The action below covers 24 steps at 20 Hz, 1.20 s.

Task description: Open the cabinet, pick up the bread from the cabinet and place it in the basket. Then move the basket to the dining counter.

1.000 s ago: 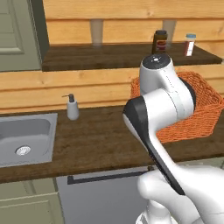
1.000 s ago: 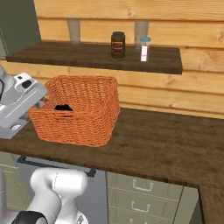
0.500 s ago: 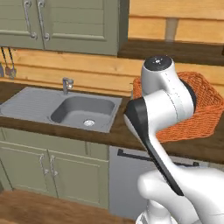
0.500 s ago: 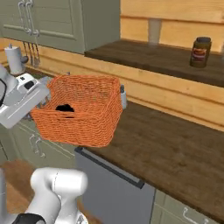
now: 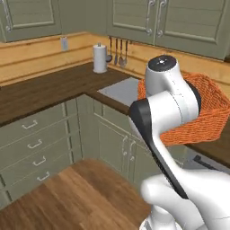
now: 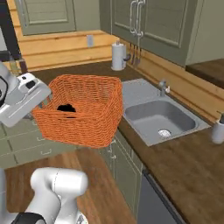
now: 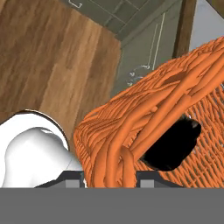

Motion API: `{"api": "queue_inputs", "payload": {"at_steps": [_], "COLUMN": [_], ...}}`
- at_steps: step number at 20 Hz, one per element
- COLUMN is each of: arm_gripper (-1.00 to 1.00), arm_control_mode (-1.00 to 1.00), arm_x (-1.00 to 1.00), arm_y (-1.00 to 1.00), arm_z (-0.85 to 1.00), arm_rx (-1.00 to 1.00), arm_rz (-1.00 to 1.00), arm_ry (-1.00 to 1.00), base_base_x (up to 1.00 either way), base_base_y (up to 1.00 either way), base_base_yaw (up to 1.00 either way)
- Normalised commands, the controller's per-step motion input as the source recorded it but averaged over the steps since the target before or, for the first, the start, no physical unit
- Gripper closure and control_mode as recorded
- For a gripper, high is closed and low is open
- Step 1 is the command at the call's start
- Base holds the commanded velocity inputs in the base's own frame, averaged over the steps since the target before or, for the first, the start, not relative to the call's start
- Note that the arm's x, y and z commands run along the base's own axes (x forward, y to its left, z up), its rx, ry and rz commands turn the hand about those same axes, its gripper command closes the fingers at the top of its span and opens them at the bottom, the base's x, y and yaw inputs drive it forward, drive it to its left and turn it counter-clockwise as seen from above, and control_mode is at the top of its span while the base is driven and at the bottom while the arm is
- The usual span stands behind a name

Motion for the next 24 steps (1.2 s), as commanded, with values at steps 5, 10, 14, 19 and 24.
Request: {"api": "queue_inputs", "payload": {"at_steps": [5,10,14,19,24], "arm_gripper": [1.00,1.00,1.00,1.00,1.00], "arm_control_mode": [1.00,1.00,1.00,1.00,1.00], "arm_x": [0.00,0.00,0.00,0.00,0.00], "arm_y": [0.00,0.00,0.00,0.00,0.00], "arm_z": [0.00,0.00,0.00,0.00,0.00], "arm_rx": [0.00,0.00,0.00,0.00,0.00], "arm_rz": [0.00,0.00,0.00,0.00,0.00], "arm_ry": [0.00,0.00,0.00,0.00,0.00], "base_base_x": [0.00,0.10,0.53,0.63,0.72], "base_base_y": [0.64,0.43,0.11,0.00,0.00], "base_base_yaw": [0.87,0.83,0.72,0.69,0.68]}}
